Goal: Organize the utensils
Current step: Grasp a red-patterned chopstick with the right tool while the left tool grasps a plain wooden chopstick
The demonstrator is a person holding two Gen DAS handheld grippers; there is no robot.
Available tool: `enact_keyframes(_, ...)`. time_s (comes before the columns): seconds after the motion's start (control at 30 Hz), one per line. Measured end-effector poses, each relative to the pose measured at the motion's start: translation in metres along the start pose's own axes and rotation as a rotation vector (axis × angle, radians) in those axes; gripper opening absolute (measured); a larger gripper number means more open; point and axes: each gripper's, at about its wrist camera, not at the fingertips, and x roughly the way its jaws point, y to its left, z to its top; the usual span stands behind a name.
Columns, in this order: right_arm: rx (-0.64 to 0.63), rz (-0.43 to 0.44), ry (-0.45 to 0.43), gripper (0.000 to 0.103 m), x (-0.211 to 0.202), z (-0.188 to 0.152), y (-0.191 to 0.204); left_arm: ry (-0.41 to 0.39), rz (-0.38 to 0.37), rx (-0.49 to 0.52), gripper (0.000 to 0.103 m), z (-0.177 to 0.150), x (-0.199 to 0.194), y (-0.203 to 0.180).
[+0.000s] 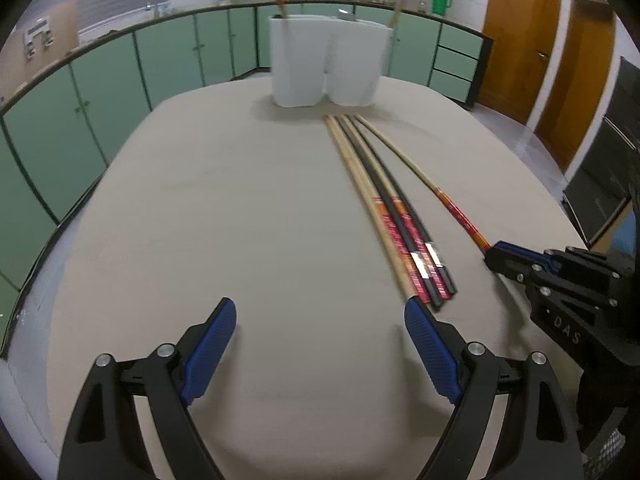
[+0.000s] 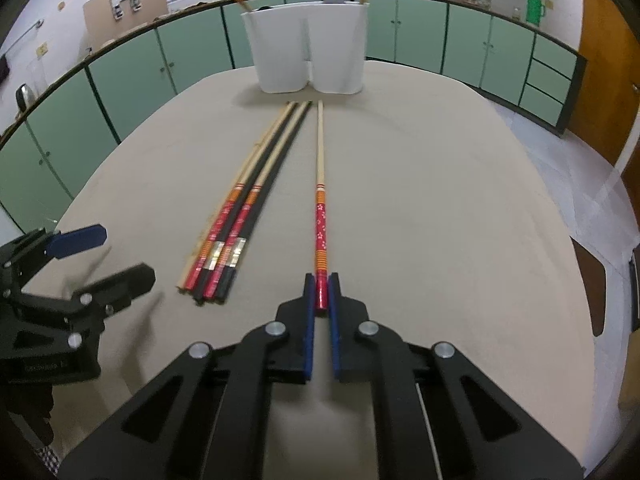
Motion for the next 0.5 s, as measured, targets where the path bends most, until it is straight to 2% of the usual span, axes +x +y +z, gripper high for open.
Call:
enact_keyframes(0.23,0.020,0.006,-0.005,0.005,0.001,-0.001,-0.008,0.018,0.001,0.013,0.085,0.004,0.012,-0.014)
enact_keyframes(0.5,0.028,0.018,-0.007,0.006,0.001,-0.002,-0.010,0.018,0.035,-0.003,0.087,0.000,0.012,-0.006)
